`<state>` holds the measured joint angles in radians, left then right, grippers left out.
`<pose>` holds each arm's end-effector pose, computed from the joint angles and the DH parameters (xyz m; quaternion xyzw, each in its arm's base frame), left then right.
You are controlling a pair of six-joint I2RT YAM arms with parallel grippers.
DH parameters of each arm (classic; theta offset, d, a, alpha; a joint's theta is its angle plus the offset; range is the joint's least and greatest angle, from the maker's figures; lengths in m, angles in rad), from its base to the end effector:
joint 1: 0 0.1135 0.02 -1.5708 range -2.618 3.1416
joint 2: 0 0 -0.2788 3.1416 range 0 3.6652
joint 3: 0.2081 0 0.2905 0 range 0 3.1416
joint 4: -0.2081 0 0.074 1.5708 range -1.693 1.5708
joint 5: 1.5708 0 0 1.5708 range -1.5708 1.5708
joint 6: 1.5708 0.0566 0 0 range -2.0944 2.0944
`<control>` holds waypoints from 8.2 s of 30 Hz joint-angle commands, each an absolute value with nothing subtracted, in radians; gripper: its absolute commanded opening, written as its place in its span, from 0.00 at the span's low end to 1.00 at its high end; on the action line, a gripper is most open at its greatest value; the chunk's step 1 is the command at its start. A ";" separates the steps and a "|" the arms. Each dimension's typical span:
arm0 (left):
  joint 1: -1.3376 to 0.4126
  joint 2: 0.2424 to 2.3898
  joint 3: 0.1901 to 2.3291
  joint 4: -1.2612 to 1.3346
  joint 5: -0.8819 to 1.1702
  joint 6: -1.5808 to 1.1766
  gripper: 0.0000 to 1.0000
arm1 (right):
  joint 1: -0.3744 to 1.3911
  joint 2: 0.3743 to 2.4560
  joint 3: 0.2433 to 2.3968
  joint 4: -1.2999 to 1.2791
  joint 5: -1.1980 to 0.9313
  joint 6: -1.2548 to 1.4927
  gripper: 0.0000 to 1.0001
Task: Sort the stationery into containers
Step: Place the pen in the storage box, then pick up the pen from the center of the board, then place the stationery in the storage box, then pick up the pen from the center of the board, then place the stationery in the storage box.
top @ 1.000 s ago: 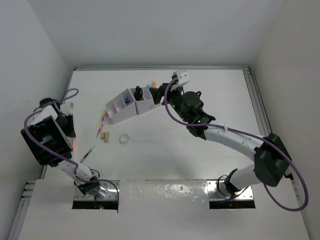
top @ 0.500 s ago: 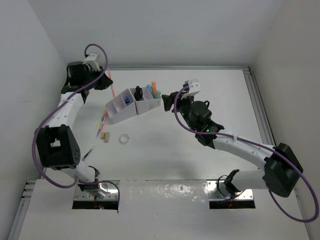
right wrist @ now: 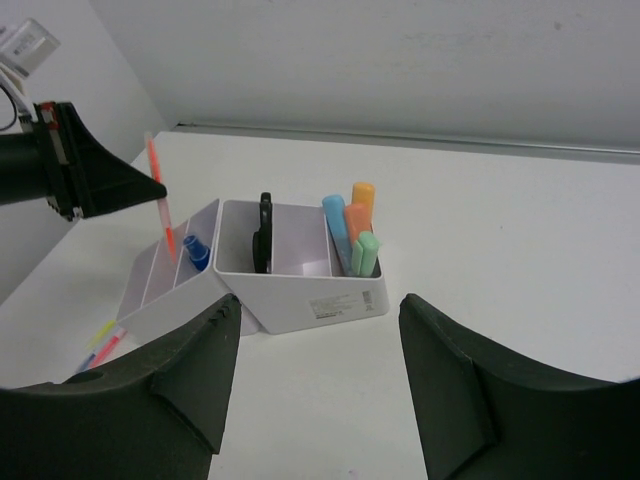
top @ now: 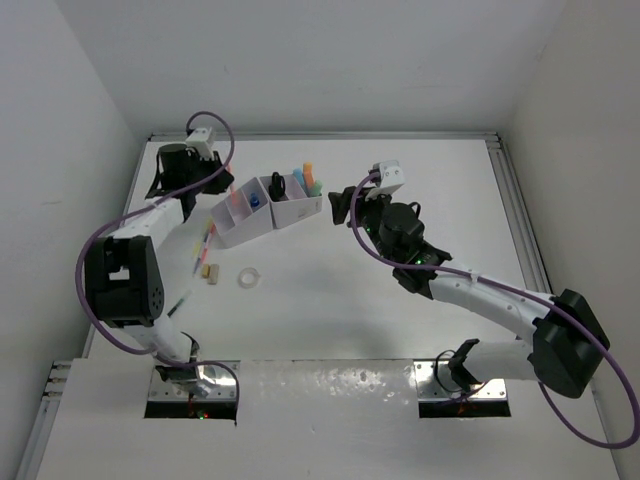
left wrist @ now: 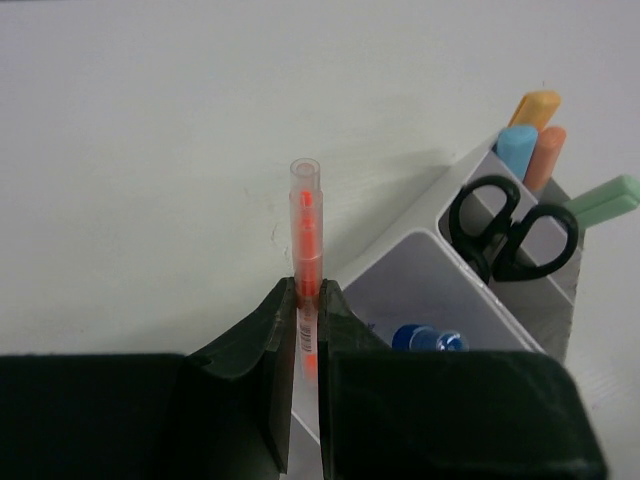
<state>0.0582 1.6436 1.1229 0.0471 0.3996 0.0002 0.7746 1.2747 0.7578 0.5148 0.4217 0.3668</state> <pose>0.4295 0.0030 0.2447 0.0792 0.8389 -0.1544 0.5158 0.2600 0.2220 0.2916 0.0046 0.7078 0.2485 0.6613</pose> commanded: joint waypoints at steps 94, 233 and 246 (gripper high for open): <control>0.197 1.529 1.143 -0.059 0.580 0.011 0.00 | 0.778 1.068 0.709 0.264 0.448 0.430 0.66; 0.011 1.497 0.816 0.655 0.476 -0.121 0.00 | 0.816 0.816 0.537 0.061 0.633 0.612 0.60; 0.011 1.562 0.707 0.937 0.448 -0.156 0.00 | 0.859 0.793 0.557 -0.032 0.707 0.664 0.60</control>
